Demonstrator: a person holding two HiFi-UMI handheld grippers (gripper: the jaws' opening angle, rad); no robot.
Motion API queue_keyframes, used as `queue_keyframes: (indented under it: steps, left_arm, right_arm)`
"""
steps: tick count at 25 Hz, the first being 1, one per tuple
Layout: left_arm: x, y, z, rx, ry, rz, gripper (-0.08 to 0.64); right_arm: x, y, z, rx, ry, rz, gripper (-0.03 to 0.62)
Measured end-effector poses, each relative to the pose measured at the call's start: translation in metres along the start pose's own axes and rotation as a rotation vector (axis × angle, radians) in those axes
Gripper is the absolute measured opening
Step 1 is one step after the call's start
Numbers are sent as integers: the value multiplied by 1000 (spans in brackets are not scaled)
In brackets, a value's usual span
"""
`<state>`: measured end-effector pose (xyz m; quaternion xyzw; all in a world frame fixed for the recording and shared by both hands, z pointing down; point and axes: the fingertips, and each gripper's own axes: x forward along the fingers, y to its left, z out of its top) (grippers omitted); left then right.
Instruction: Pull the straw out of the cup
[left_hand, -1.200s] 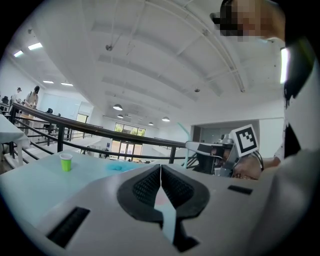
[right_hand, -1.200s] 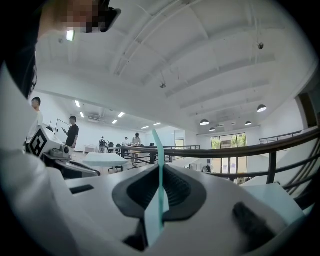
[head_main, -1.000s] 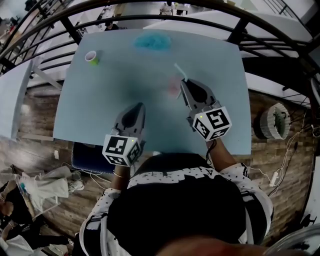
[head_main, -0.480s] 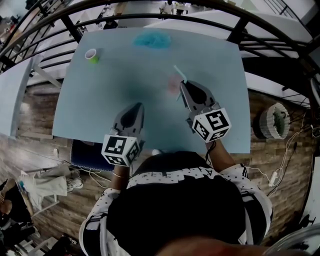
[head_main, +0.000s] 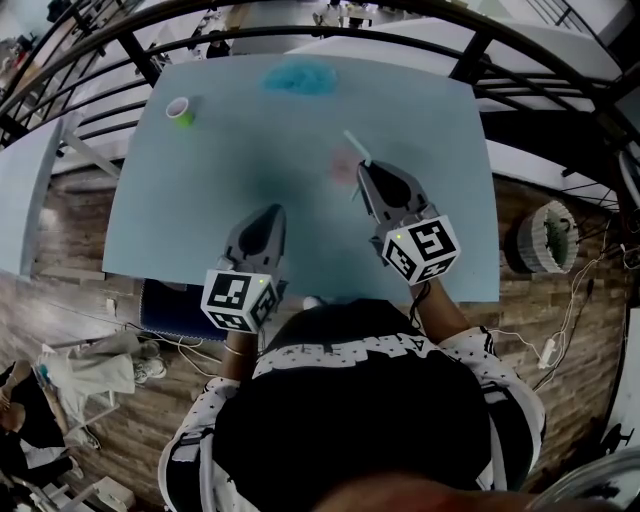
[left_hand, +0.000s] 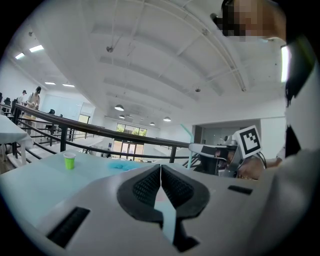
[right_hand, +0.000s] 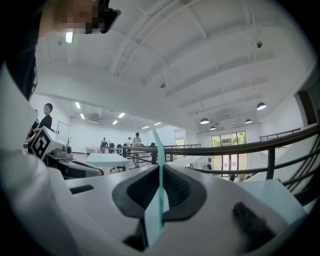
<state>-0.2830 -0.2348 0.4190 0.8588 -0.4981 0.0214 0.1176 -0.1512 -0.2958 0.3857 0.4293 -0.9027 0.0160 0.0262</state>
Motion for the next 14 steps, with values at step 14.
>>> queue_keyframes:
  steps: [14]
  left_arm:
    - [-3,1,-3,3,2,8,15]
  right_arm:
    - [-1,2,-3,8,2,3,37]
